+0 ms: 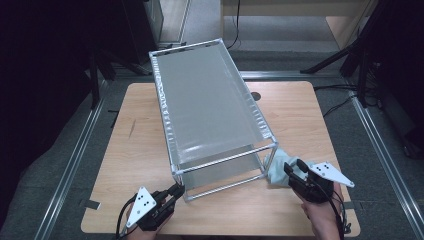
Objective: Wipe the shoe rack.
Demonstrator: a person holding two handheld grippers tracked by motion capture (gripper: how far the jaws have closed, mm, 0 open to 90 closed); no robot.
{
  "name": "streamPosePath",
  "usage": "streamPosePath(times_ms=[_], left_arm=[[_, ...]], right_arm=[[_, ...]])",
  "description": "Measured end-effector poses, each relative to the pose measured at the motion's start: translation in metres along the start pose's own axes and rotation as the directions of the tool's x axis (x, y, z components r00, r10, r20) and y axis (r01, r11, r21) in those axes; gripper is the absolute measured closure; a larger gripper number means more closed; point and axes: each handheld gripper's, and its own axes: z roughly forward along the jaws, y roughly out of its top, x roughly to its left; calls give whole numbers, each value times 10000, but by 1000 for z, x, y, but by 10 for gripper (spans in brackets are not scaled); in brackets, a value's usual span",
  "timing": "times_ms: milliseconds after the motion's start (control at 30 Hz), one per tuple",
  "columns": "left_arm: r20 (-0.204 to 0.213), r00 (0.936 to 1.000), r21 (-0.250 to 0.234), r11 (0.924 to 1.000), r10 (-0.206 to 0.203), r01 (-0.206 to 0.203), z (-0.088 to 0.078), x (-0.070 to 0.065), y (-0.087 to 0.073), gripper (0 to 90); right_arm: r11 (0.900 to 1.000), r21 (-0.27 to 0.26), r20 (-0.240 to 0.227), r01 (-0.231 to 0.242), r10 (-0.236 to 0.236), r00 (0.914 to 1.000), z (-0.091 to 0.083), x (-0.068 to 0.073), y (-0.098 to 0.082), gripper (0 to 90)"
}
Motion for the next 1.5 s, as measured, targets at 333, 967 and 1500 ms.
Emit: streamPosePath(times_ms=[333,967,1500], left_arm=[[20,10000,16,10000,56,-56,0,0,-1,808],[-258,9997,477,9989,55,-42,3,-3,-3,815],[-275,9996,471,9989,88,-75,3,-3,-4,817]], right_arm=[[9808,1942,958,177,-370,9947,47,3,-29,273],[9924,637,-1419,1051,-952,9853,16,28,-8,770],[9922,338,-1319,1197,-1143,9846,13,41,-9,767]])
